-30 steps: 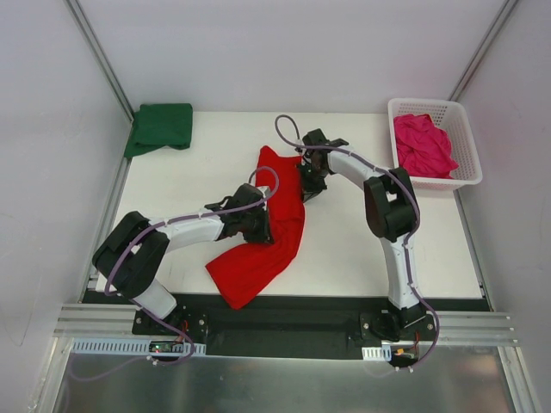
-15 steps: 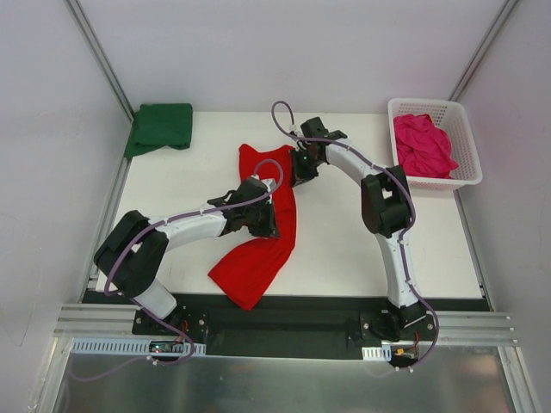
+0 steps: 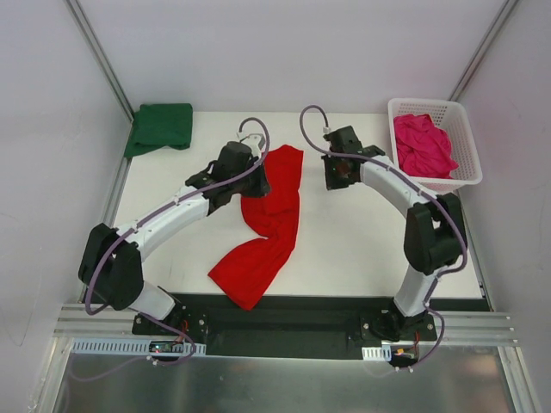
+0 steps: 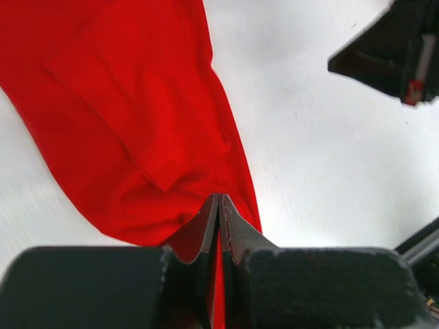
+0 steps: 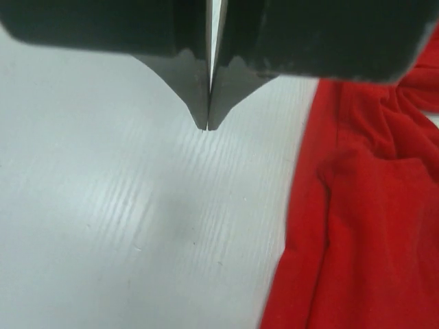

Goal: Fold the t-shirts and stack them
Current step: Rotate the tshirt 90 degrees

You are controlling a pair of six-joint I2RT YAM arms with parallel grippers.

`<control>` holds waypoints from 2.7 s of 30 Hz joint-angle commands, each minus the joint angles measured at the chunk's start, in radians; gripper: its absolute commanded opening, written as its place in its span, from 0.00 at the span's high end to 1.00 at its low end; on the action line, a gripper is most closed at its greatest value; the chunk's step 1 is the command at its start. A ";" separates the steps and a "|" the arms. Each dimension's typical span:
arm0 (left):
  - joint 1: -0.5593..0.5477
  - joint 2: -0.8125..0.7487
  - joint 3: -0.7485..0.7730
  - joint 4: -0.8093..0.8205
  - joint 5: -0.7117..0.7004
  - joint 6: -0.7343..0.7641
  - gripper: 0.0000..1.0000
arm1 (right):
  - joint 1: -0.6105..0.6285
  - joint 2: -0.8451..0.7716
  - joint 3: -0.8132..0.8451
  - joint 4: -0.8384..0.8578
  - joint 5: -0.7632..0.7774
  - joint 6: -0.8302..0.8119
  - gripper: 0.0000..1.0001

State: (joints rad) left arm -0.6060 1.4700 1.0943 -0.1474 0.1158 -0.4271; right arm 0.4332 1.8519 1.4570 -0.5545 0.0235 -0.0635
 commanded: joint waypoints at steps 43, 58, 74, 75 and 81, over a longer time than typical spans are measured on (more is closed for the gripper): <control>0.109 0.768 0.630 -0.333 -0.133 0.235 1.00 | 0.002 -0.734 -0.400 -0.078 0.105 0.136 0.99; 0.130 1.050 1.122 -0.500 -0.117 0.349 1.00 | 0.001 -0.744 -0.414 -0.097 0.112 0.149 0.99; 0.169 1.011 1.291 -0.457 0.010 0.357 0.77 | 0.002 -0.757 -0.458 -0.114 0.119 0.157 0.99; 0.169 0.983 1.273 -0.448 0.022 0.344 0.61 | 0.002 -0.757 -0.463 -0.111 0.118 0.160 0.98; 0.167 0.704 1.052 -0.365 0.061 0.298 0.01 | 0.021 -0.725 -0.537 -0.045 0.033 0.195 0.85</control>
State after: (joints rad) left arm -0.4435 2.4447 2.2498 -0.5877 0.1299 -0.1047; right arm 0.4358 1.1217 0.9627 -0.6441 0.1101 0.0883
